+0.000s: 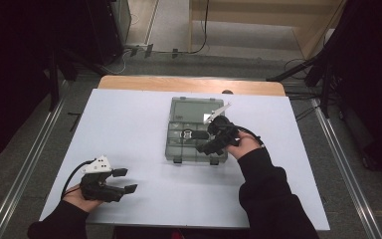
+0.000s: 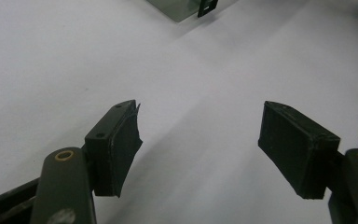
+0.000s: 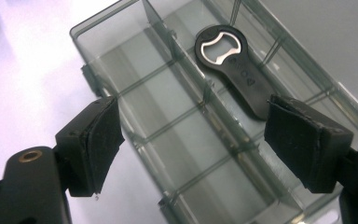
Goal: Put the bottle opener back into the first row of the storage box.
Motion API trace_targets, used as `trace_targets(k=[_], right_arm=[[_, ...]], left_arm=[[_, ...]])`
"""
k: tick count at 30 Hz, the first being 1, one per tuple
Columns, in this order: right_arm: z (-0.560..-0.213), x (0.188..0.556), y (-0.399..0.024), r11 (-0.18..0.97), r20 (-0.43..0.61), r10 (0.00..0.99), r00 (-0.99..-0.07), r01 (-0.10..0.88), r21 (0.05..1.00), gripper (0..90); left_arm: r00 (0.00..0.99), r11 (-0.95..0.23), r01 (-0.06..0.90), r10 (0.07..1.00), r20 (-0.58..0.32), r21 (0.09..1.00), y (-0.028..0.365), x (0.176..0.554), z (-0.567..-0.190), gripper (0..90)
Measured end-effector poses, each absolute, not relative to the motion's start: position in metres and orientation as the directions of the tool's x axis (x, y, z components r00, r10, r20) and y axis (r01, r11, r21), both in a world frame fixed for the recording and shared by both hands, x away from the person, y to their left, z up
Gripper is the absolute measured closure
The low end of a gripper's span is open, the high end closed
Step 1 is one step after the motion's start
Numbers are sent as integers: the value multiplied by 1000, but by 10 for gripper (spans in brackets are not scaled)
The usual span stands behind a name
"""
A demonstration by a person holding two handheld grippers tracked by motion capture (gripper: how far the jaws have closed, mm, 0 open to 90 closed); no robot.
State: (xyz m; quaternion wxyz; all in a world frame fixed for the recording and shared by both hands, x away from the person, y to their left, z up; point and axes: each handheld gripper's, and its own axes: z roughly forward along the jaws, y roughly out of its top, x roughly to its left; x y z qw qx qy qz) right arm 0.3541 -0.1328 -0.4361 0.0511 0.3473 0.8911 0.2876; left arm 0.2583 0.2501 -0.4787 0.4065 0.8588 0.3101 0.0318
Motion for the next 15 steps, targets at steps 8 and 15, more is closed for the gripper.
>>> trace_targets(k=[8, 15], right_arm=[[-439, 335, -137, 587, 107, 650, -753, 586, 559, 197], [-445, 317, -145, 580, 96, 659, -746, 585, 568, 206]], left_arm=[[806, -479, 506, 557, -197, 717, 250, 258, -479, 284], [800, -475, 517, 563, -206, 712, 252, 260, -480, 284]])
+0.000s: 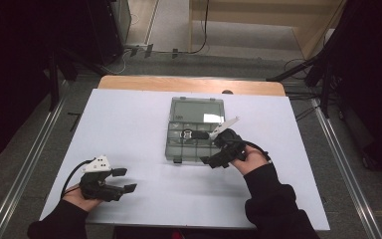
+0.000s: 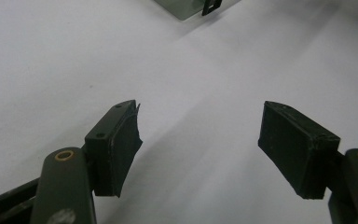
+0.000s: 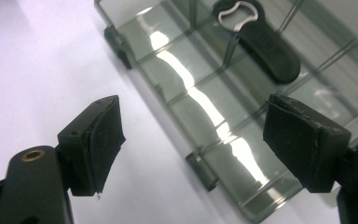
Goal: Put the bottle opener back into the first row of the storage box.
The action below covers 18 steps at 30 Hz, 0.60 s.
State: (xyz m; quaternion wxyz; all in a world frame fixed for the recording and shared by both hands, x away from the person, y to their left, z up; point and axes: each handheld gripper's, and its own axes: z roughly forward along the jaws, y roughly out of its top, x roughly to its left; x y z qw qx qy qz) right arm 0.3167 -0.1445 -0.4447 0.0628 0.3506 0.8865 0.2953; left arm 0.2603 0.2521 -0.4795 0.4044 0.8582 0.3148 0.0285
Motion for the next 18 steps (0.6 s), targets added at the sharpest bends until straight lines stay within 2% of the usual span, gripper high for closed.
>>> trace_targets(k=[18], right_arm=[[-450, 278, -156, 562, 105, 649, -753, 568, 601, 210]], left_arm=[[806, -483, 508, 558, -197, 713, 251, 259, -479, 284]])
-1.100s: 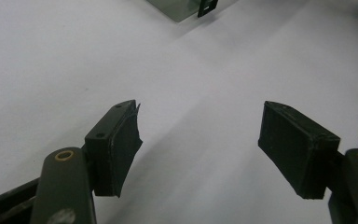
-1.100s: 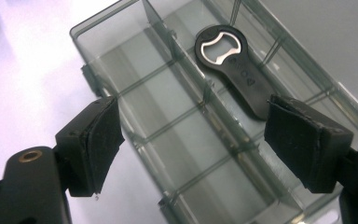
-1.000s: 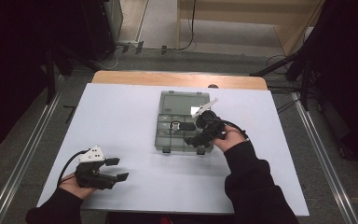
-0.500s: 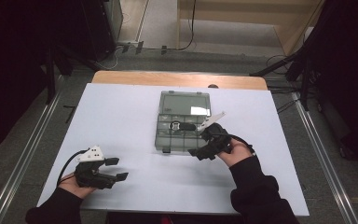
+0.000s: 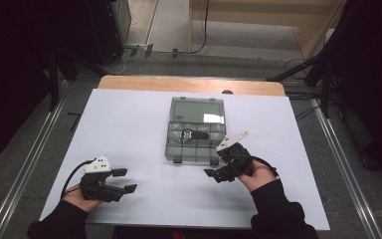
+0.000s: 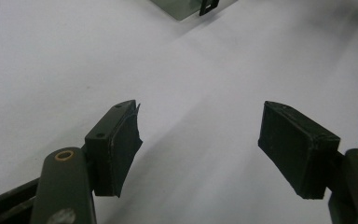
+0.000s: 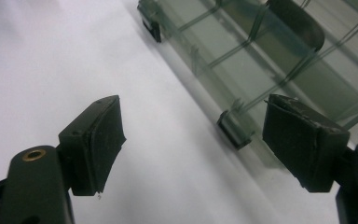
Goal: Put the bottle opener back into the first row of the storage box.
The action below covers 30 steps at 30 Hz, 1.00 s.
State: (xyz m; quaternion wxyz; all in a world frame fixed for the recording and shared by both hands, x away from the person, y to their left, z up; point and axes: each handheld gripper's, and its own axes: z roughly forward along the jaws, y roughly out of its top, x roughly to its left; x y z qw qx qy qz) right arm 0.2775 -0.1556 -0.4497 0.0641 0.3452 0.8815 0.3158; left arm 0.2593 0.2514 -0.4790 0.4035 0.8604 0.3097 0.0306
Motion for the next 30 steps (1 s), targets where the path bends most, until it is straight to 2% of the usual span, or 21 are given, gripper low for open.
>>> trace_targets(k=[15, 30], right_arm=[[-468, 254, -173, 580, 114, 649, -752, 586, 566, 210], [-482, 233, -210, 530, 134, 704, -697, 642, 555, 210]], left_arm=[[805, -481, 509, 560, -196, 714, 252, 259, -479, 284], [806, -482, 505, 560, -191, 716, 251, 258, -478, 284]])
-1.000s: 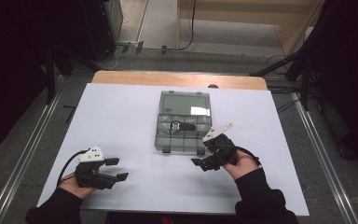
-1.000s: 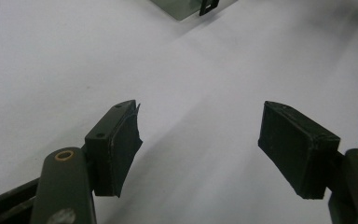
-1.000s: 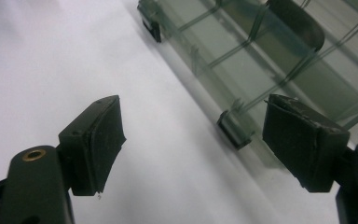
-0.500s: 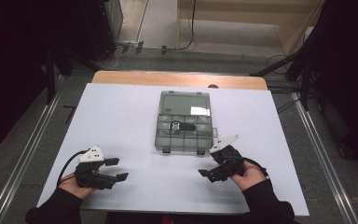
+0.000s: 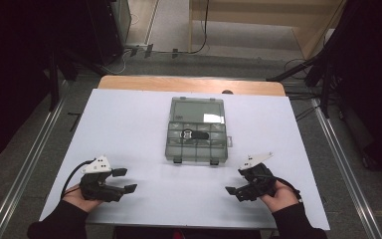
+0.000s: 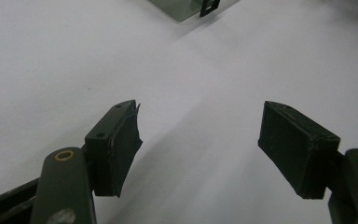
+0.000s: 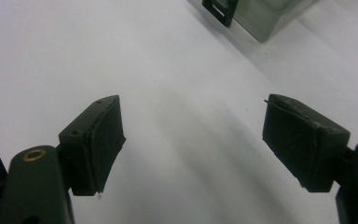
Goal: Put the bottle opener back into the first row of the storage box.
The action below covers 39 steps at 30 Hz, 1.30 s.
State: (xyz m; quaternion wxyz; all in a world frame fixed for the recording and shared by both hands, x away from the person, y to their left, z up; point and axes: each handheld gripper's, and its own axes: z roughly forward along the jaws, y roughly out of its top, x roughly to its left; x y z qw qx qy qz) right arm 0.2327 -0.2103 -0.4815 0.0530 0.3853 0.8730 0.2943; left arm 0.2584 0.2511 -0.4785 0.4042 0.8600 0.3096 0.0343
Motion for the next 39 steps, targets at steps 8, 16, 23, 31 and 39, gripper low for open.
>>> trace_targets(k=[8, 16, 23, 31, 39], right_arm=[[-486, 226, -227, 500, 162, 717, -678, 662, 558, 210], [-488, 223, -240, 483, 164, 727, -666, 667, 567, 210], [-489, 220, -250, 470, 161, 735, -659, 666, 579, 210], [-494, 220, -259, 452, 165, 743, -649, 668, 591, 210], [-497, 224, -259, 438, 172, 754, -635, 680, 589, 210]], left_arm=[[806, -484, 506, 559, -192, 714, 251, 258, -478, 284], [809, -488, 502, 557, -188, 714, 251, 258, -478, 284], [810, -489, 500, 557, -185, 715, 251, 258, -478, 284], [811, -489, 501, 554, -189, 714, 250, 257, -478, 284], [814, -494, 497, 550, -186, 713, 250, 257, -478, 284]])
